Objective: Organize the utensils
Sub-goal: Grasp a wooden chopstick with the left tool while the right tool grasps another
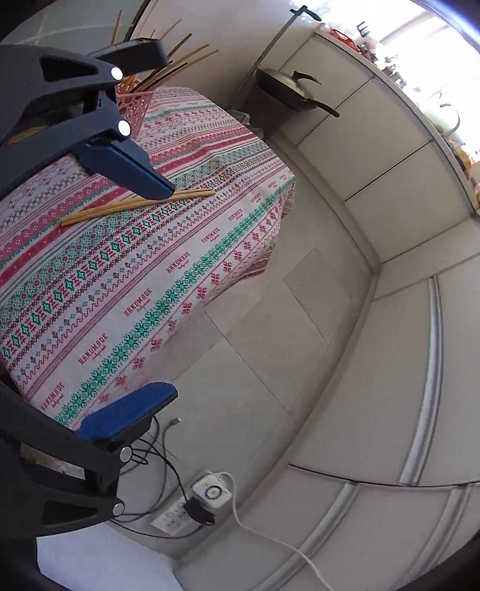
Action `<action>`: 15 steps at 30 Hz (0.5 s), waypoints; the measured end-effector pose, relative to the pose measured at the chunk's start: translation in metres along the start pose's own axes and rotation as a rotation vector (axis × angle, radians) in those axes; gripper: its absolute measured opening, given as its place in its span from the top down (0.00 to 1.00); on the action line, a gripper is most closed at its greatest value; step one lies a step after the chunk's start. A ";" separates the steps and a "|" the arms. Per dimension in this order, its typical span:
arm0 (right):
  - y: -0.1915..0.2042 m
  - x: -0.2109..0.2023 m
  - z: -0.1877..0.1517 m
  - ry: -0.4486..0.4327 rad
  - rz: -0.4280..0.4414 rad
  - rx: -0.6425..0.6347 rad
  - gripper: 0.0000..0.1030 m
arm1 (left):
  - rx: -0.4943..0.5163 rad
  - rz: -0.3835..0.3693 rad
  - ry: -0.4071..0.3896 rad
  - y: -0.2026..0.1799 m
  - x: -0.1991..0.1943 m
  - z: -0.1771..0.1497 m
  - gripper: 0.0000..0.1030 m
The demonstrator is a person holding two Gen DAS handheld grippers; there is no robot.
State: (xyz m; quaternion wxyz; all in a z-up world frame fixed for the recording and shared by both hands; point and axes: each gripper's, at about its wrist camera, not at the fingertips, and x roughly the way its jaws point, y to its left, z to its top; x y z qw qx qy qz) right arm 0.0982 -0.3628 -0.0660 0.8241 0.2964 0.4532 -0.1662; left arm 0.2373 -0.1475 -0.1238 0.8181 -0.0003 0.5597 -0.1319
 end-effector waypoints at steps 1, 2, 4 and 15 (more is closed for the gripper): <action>-0.004 0.006 0.000 0.037 0.024 0.038 0.07 | -0.022 0.002 0.004 0.001 0.007 0.014 0.11; -0.008 0.012 0.001 0.076 0.050 0.077 0.07 | -0.040 0.004 0.015 0.002 0.014 0.028 0.12; -0.014 0.022 0.001 0.140 0.093 0.135 0.07 | -0.063 0.007 0.048 0.004 0.032 0.053 0.24; -0.021 0.040 0.009 0.195 0.110 0.167 0.07 | -0.071 0.082 0.129 0.013 0.081 0.095 0.51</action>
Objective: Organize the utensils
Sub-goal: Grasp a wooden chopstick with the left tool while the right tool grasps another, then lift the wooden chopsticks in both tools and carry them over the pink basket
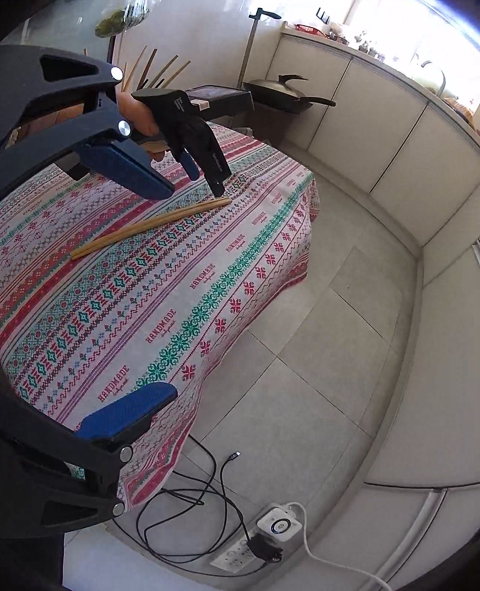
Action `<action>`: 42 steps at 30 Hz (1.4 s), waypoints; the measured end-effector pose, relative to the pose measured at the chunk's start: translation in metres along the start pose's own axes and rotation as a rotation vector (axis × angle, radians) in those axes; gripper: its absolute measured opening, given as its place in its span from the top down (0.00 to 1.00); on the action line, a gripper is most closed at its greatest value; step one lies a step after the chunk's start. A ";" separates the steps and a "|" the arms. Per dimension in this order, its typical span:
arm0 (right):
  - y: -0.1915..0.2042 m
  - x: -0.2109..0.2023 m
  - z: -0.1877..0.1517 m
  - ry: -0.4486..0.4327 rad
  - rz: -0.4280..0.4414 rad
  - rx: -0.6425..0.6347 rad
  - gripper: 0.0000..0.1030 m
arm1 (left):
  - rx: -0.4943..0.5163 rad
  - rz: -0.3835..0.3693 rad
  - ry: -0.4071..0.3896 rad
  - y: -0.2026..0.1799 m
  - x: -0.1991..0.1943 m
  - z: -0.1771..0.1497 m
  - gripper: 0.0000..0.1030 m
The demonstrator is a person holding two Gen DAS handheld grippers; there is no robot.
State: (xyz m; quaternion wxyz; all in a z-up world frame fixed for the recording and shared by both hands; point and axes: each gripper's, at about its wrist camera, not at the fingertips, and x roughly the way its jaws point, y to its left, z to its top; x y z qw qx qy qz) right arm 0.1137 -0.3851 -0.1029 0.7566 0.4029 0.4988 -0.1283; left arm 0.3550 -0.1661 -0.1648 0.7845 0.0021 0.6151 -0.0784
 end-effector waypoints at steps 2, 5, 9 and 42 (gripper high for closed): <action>0.001 0.003 0.000 0.010 -0.001 -0.003 0.07 | -0.003 0.000 0.009 0.001 0.004 0.002 0.51; 0.002 0.004 -0.001 0.013 -0.003 -0.013 0.07 | 0.004 0.010 0.015 -0.003 0.012 0.006 0.53; 0.001 0.004 0.001 0.003 -0.015 -0.009 0.07 | 0.068 0.051 0.011 -0.019 0.020 0.009 0.70; 0.156 0.189 -0.005 0.089 -0.390 -0.498 0.09 | 0.129 0.086 -0.374 0.089 -0.166 -0.215 0.96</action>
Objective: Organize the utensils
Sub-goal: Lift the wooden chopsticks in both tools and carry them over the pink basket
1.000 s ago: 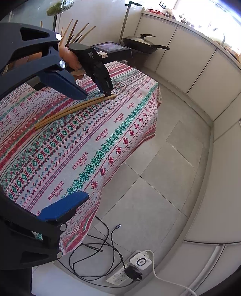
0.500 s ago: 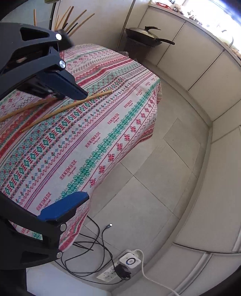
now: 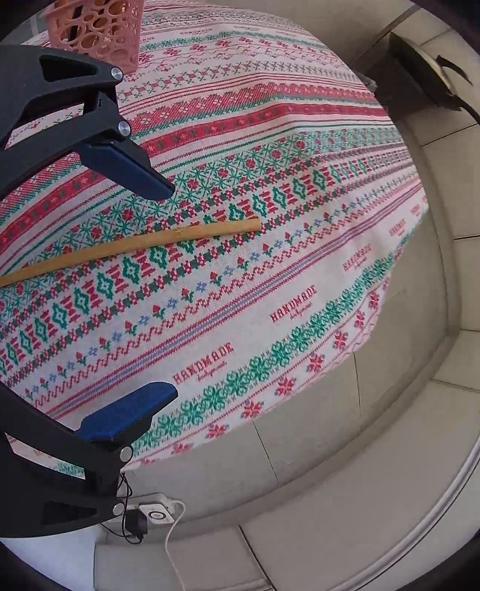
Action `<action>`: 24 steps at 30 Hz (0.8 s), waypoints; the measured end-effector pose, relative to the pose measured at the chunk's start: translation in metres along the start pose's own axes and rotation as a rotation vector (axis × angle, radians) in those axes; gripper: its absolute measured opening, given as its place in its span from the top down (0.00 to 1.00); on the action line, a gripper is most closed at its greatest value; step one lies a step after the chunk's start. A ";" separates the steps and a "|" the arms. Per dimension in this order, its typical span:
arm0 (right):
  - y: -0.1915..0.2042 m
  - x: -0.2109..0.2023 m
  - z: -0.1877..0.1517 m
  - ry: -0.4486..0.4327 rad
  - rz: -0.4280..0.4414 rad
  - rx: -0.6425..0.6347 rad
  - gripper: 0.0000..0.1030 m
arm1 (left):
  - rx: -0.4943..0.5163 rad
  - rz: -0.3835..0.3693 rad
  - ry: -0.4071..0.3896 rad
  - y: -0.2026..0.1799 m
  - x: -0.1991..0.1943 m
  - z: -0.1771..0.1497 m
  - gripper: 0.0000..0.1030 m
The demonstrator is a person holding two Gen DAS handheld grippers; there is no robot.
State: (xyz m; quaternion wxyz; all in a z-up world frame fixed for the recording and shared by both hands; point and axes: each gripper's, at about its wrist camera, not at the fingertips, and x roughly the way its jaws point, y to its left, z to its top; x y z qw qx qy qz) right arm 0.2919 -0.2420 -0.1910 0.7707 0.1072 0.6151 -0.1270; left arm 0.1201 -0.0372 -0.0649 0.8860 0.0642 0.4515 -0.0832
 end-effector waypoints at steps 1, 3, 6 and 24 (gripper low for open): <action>0.003 0.006 -0.001 0.017 0.013 -0.001 0.12 | -0.007 -0.004 -0.009 0.001 -0.003 0.000 0.96; 0.010 0.004 -0.002 -0.033 0.004 -0.027 0.25 | -0.007 -0.003 -0.028 0.001 -0.010 0.000 0.96; 0.022 0.000 -0.003 -0.060 0.033 -0.087 0.58 | -0.013 -0.005 -0.043 0.006 -0.016 -0.001 0.96; -0.012 -0.125 -0.066 -0.171 0.331 -0.103 0.93 | -0.131 -0.046 -0.164 0.038 -0.067 -0.006 0.96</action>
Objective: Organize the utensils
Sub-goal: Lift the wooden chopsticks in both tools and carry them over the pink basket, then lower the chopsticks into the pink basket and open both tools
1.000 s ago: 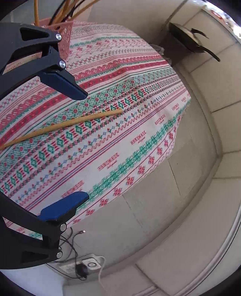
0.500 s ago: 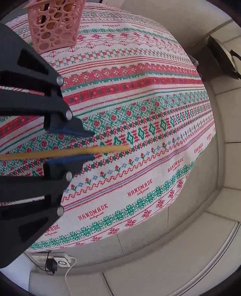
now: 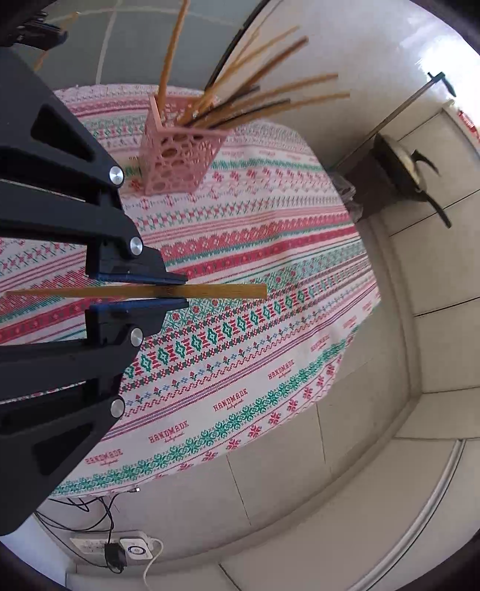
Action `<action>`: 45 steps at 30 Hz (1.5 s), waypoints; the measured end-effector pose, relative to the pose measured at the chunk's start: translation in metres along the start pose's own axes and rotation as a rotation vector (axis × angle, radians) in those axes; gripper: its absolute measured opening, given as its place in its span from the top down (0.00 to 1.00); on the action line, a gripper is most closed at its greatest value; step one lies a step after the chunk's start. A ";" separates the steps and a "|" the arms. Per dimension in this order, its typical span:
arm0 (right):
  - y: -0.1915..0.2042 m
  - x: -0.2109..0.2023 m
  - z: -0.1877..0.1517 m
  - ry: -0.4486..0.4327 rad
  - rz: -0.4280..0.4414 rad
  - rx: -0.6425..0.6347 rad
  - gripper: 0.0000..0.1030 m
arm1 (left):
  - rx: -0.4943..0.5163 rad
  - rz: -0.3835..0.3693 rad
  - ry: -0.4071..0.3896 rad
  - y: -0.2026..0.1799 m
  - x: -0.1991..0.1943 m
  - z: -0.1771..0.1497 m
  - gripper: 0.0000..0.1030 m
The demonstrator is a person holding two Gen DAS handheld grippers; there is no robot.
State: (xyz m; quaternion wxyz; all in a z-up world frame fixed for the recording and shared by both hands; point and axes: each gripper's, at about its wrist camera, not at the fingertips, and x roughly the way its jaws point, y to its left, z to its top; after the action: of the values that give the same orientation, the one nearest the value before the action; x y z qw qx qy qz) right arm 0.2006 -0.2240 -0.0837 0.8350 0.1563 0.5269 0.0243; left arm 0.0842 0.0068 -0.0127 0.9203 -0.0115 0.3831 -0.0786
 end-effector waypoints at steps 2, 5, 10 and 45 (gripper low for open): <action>0.002 -0.020 -0.004 -0.028 0.033 -0.004 0.93 | -0.023 -0.001 -0.018 0.005 -0.008 0.001 0.96; -0.001 -0.049 -0.018 -0.054 0.095 -0.002 0.93 | -0.049 -0.005 -0.045 0.009 -0.023 0.004 0.96; -0.010 -0.083 -0.034 -0.085 0.168 0.001 0.93 | -0.067 0.006 -0.092 0.009 -0.044 0.016 0.96; -0.044 -0.115 -0.024 -0.119 0.328 0.096 0.93 | -0.207 0.163 -0.184 0.031 -0.011 0.151 0.85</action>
State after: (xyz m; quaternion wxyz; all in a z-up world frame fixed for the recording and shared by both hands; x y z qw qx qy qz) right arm 0.1228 -0.2841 -0.0053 0.8412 0.2812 0.4444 0.1256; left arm 0.1872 0.0332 0.0993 0.9487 -0.0823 0.3029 0.0376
